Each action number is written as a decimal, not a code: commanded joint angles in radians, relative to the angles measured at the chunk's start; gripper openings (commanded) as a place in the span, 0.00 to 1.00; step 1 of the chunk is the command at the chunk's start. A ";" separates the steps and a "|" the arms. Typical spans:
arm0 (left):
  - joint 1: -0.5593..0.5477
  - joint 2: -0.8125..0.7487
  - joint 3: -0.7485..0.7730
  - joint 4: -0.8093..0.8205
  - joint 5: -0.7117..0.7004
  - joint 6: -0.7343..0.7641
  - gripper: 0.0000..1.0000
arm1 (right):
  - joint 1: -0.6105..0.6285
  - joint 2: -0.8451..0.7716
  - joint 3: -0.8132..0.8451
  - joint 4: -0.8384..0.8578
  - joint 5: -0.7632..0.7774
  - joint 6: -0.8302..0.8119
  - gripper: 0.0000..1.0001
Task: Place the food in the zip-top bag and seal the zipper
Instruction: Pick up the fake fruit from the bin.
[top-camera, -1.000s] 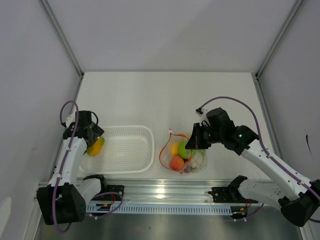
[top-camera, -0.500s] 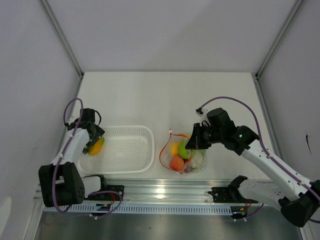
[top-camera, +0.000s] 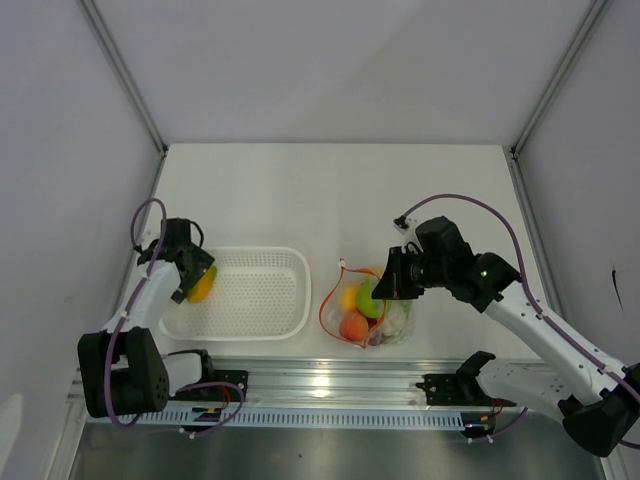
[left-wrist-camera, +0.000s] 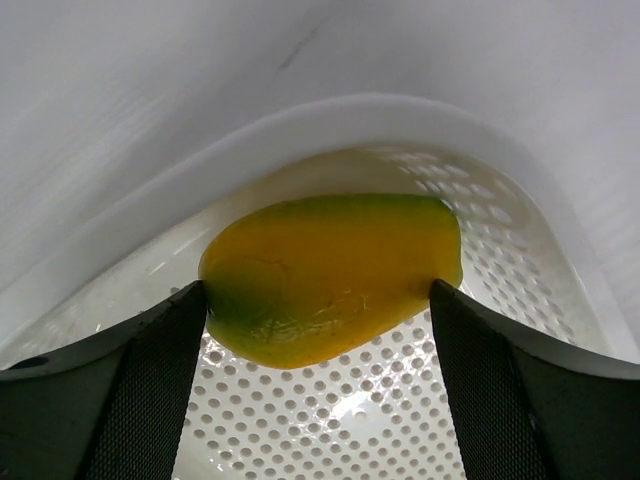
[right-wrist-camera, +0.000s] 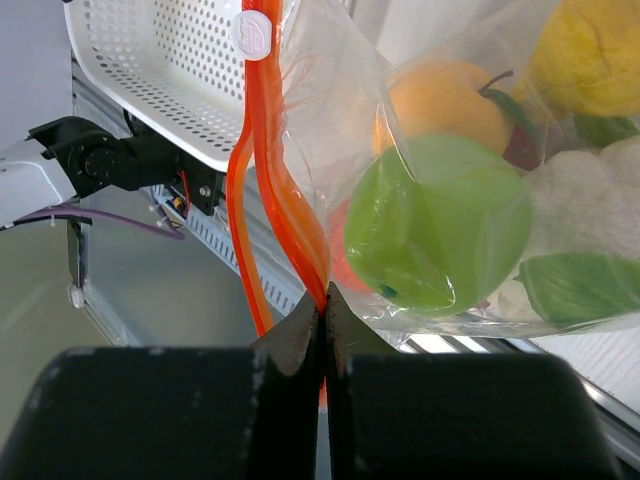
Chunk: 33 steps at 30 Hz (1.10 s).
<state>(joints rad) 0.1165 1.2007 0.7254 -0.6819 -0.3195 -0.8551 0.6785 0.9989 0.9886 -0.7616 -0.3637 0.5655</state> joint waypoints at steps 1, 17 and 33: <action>-0.053 0.028 -0.075 0.027 0.226 -0.031 0.81 | -0.005 -0.019 0.024 -0.001 0.002 0.017 0.00; -0.299 -0.320 -0.023 -0.090 0.281 -0.006 0.99 | 0.003 -0.026 0.019 0.001 0.019 0.043 0.00; -0.302 0.039 0.152 -0.074 0.184 0.203 1.00 | 0.032 -0.042 0.001 0.008 0.060 0.071 0.00</action>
<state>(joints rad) -0.1783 1.2186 0.8425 -0.8001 -0.1585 -0.6960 0.7036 0.9852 0.9886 -0.7620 -0.3264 0.6285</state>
